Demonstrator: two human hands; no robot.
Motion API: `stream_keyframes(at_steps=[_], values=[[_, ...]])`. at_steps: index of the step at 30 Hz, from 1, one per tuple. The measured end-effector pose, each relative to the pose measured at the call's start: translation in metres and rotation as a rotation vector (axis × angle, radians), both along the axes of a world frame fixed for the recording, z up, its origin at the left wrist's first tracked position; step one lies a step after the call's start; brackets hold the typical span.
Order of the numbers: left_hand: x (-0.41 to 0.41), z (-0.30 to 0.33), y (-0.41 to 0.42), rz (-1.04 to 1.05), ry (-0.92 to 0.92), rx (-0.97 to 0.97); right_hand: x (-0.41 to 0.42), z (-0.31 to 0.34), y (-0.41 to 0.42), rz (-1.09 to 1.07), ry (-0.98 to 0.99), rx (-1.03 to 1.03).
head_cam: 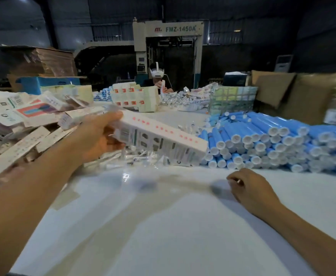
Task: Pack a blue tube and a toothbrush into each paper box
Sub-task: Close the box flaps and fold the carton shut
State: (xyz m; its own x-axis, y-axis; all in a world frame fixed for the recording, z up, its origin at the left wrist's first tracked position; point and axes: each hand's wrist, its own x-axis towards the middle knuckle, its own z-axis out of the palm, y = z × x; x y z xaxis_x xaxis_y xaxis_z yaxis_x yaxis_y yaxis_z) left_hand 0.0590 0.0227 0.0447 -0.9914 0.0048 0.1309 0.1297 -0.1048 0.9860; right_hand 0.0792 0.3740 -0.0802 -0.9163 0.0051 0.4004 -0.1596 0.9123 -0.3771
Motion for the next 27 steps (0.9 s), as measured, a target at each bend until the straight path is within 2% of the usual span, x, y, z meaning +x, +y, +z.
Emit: stream_keyframes(at_steps=[4,6,8,10,12,15,18,22,24,27], values=[[-0.009,-0.037,0.072,-0.238,-0.191,-0.170,0.007,0.007,0.003,0.052,0.048,-0.487],[-0.016,-0.054,0.107,-0.296,-0.240,-0.290,0.010,0.013,0.000,0.132,-0.109,-0.845],[-0.019,-0.064,0.139,-0.306,-0.226,-0.409,0.013,0.019,-0.005,0.189,-0.385,-1.080],[-0.019,-0.068,0.165,-0.315,-0.192,-0.472,0.017,0.021,-0.009,0.273,-0.589,-1.114],[-0.017,-0.068,0.185,-0.329,-0.128,-0.489,0.021,0.021,-0.011,0.406,-0.669,-1.118],[-0.013,-0.072,0.204,-0.311,-0.018,-0.531,0.025,0.024,-0.012,0.493,-0.664,-1.238],[-0.010,-0.079,0.207,-0.275,0.028,-0.558,0.022,0.027,-0.011,0.400,-0.595,-1.381],[-0.008,-0.071,0.194,-0.279,0.085,-0.680,0.017,0.025,-0.008,0.383,-0.545,-1.386],[-0.004,-0.061,0.188,-0.310,0.105,-0.838,0.013,0.024,-0.007,0.354,-0.512,-1.409],[0.002,-0.054,0.187,-0.333,0.146,-1.201,0.009,0.022,-0.007,0.321,-0.499,-1.528]])
